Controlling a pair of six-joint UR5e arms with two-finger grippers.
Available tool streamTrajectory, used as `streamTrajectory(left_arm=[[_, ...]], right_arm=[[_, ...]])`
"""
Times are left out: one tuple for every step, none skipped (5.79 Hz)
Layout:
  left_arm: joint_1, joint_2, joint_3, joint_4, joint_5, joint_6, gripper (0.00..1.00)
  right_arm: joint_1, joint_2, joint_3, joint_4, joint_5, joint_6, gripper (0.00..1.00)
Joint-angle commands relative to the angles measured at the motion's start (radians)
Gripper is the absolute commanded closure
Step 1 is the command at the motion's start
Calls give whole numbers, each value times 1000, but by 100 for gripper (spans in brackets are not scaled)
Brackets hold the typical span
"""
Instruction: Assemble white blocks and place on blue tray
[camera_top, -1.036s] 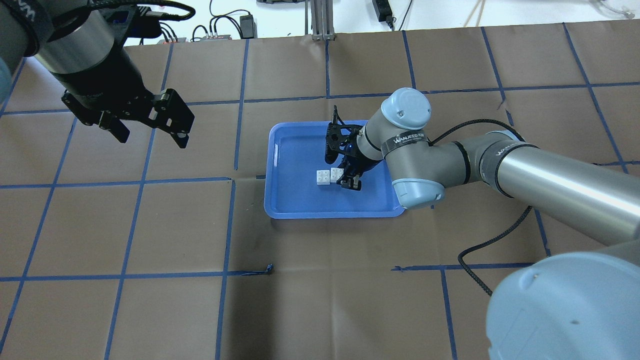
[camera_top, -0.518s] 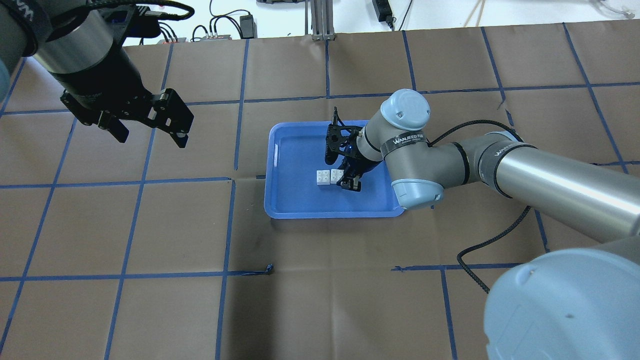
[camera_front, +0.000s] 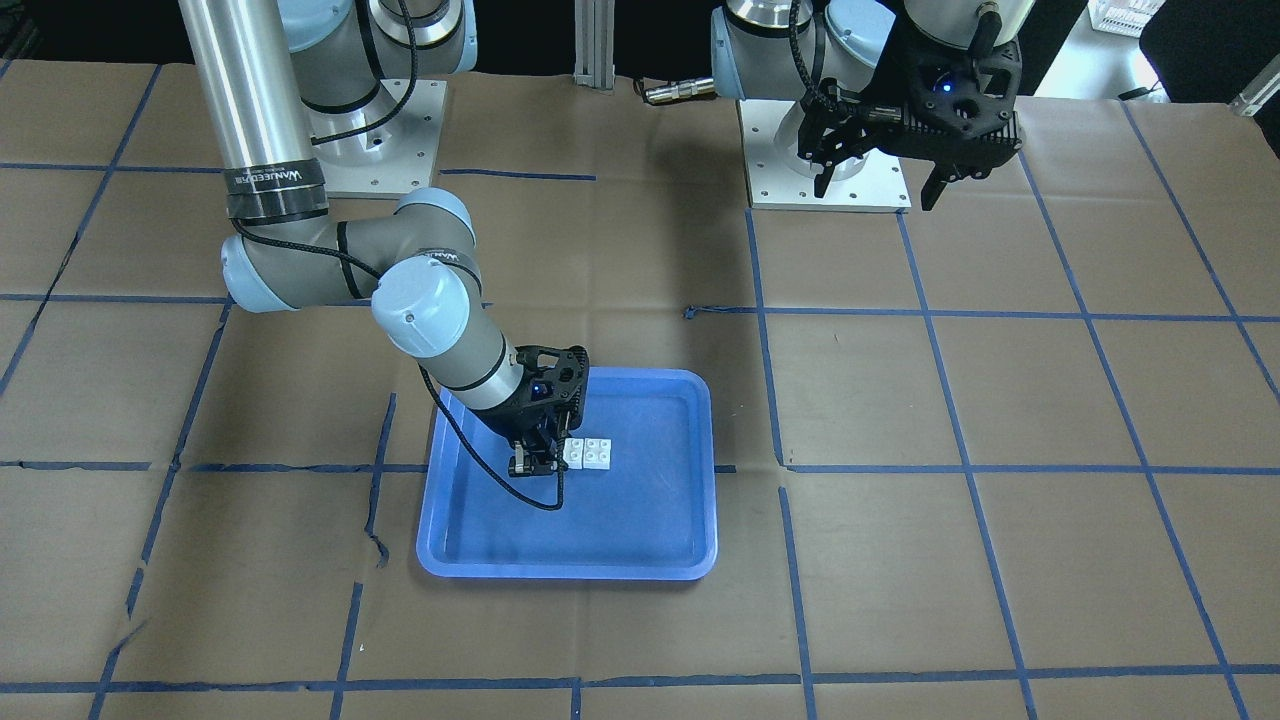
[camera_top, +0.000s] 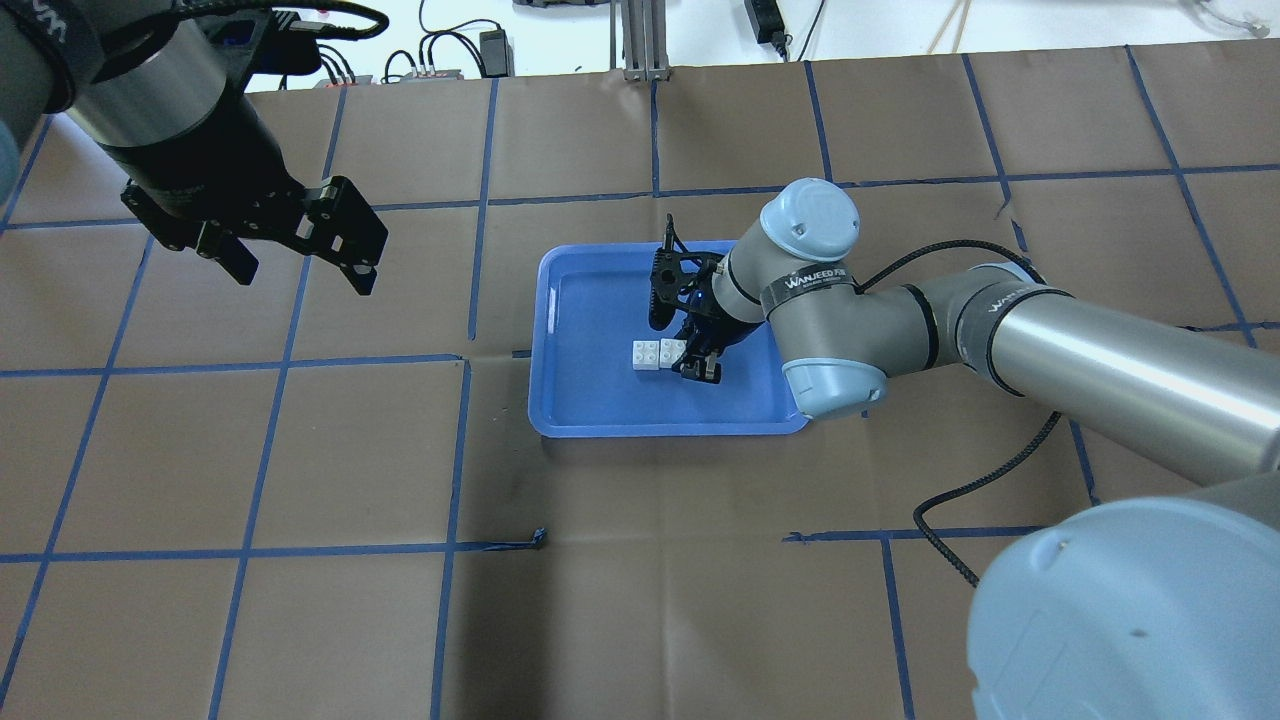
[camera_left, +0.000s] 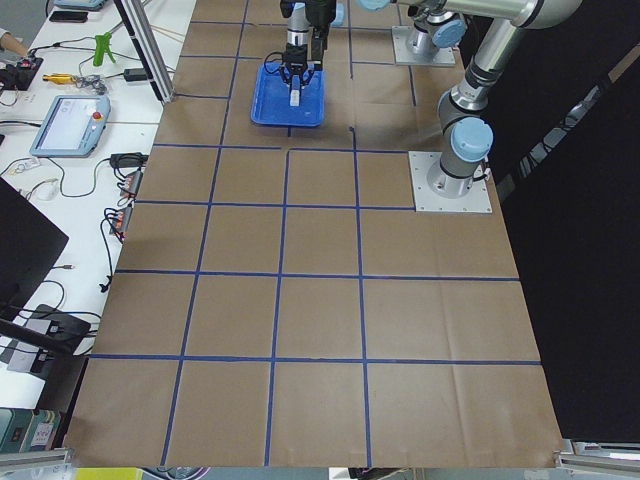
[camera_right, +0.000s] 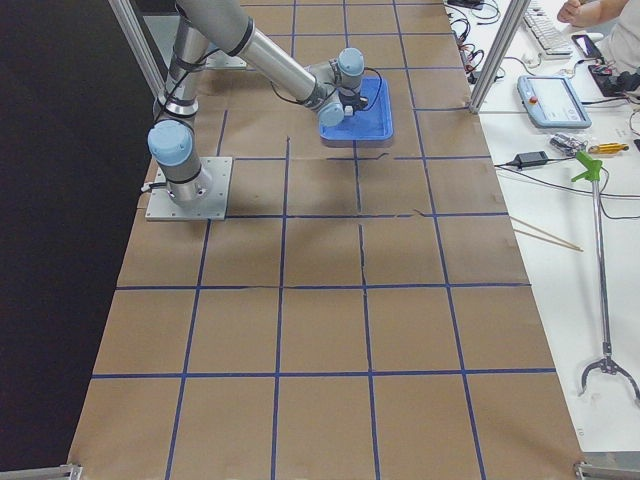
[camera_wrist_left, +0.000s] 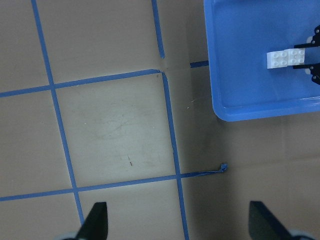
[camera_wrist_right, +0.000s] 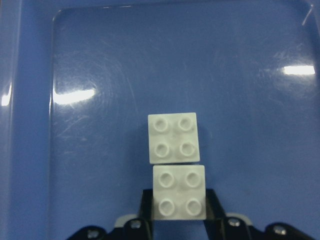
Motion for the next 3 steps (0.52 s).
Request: streamTrajectory(left_arm=[[1, 0, -2, 1, 0, 0, 1], [1, 0, -2, 1, 0, 0, 1], [-1, 0, 0, 0, 0, 0, 1]], right_arm=[[0, 1, 0, 0, 0, 0, 64], [0, 1, 0, 2, 0, 0, 63], [0, 1, 0, 0, 0, 0, 60]])
